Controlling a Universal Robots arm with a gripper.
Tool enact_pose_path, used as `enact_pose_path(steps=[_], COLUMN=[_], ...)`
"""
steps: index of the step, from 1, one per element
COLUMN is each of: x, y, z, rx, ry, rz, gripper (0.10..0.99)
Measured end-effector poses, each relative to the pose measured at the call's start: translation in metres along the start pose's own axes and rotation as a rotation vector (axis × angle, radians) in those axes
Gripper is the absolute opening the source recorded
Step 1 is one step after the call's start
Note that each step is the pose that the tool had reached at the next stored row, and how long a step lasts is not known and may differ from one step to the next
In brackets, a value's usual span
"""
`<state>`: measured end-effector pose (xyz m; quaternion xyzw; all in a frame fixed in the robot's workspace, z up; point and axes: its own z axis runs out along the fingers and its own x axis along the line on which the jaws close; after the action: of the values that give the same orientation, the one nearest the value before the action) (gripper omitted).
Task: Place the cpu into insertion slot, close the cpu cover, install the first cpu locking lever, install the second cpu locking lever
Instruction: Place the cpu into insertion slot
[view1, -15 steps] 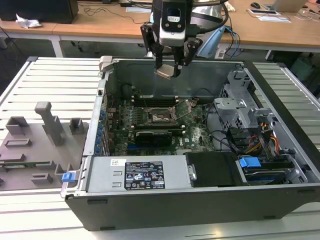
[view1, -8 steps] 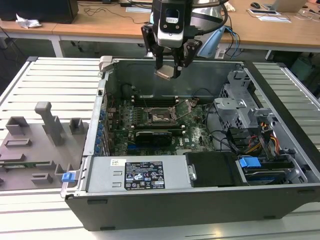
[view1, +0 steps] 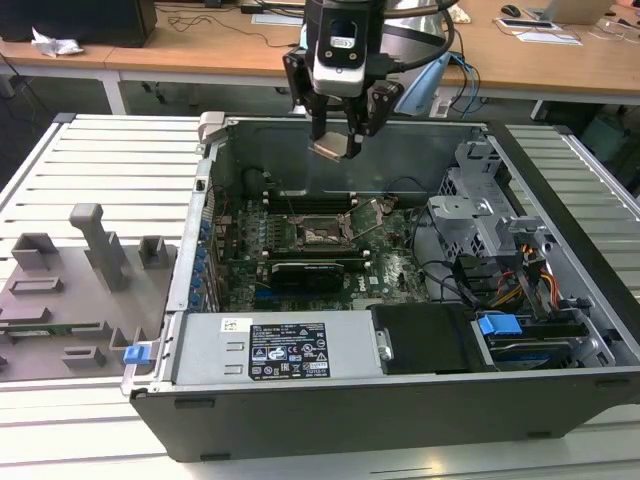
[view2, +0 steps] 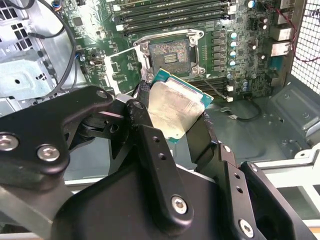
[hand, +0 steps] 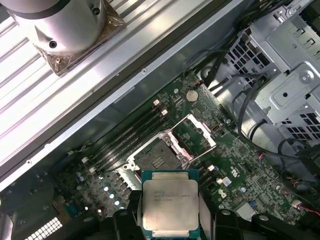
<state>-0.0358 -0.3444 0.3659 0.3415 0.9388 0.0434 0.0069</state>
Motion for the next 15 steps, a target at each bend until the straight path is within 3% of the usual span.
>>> enact_pose_path(steps=[15], x=[-0.0001], y=[-0.0002], z=[0.0022], rx=[-0.002], ry=[-0.0131], rz=[0.152], gripper=[0.541])
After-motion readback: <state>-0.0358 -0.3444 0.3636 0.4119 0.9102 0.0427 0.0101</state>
